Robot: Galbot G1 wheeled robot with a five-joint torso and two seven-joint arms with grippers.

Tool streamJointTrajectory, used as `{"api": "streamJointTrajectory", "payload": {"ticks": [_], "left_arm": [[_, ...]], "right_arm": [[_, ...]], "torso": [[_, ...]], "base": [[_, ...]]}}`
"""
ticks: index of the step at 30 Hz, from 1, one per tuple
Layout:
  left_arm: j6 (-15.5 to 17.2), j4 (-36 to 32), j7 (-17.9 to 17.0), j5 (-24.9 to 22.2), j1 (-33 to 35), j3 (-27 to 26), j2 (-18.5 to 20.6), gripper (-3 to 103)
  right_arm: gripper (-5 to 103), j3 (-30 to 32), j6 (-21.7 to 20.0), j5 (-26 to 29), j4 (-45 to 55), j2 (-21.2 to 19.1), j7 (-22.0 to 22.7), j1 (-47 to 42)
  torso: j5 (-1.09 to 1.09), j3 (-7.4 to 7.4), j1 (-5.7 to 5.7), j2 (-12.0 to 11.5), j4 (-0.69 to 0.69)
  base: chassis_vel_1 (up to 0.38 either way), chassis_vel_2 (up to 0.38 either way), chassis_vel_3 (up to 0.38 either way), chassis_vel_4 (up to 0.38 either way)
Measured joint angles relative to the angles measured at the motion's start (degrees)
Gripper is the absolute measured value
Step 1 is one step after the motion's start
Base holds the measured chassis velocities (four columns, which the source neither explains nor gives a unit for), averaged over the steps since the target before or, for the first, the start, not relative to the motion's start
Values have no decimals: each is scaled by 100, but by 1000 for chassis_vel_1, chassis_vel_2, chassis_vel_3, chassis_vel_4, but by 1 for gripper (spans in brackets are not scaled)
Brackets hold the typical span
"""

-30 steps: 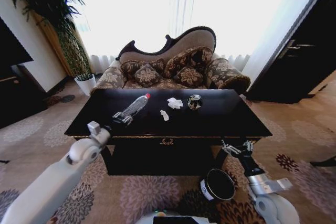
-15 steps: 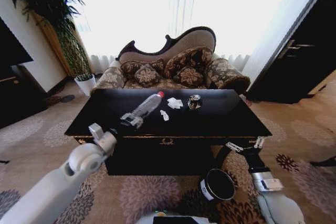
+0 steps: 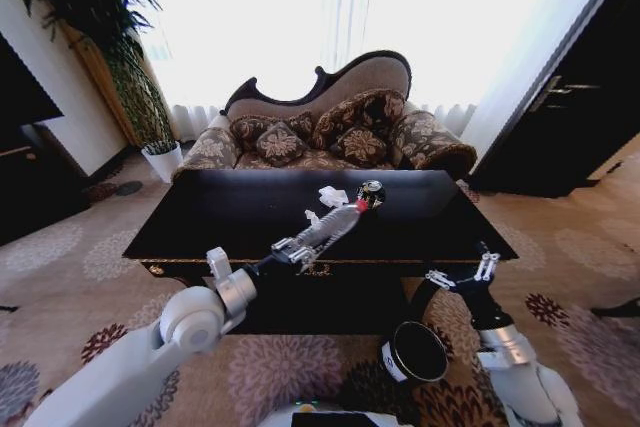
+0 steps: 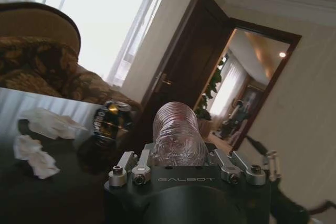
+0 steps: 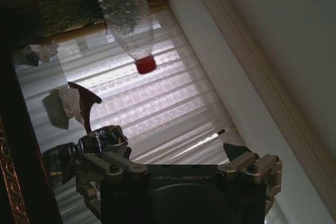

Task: Move to the front of the table and place the trash on the table into the trash bin.

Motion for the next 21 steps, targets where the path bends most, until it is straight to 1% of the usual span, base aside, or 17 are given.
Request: {"api": "streamJointTrajectory", "payload": {"ticks": [3, 9, 11, 14, 15, 21], "left_arm": [[45, -69, -110, -190, -169, 294, -81, 40], [51, -43, -199, -271, -162, 503, -210, 40], [52, -83, -272, -360, -164, 688, -245, 40], [54, -105, -297, -332, -178, 809, -278, 40], [55, -124, -298, -197, -208, 939, -296, 40], [62, -94, -287, -16, -299, 1214, -323, 40]], "right_arm": [[100, -70, 101, -289, -47, 52, 155, 21], [100, -96, 180, -341, 86, 96, 187, -48], [100, -125, 218, -391, 189, 107, 233, -112], [100, -152, 250, -409, 247, 118, 246, -133], [100, -182, 283, -410, 293, 133, 245, -153], [100, -266, 427, -405, 386, 199, 176, -233]], "torso": [[1, 0, 0, 0, 0], [-1, 0, 0, 0, 0], [-1, 0, 0, 0, 0], [-1, 0, 0, 0, 0], [-1, 0, 0, 0, 0], [0, 0, 0, 0, 0]], "base": [[0, 0, 0, 0], [0, 0, 0, 0], [0, 0, 0, 0], [0, 0, 0, 0], [0, 0, 0, 0], [0, 0, 0, 0]]}}
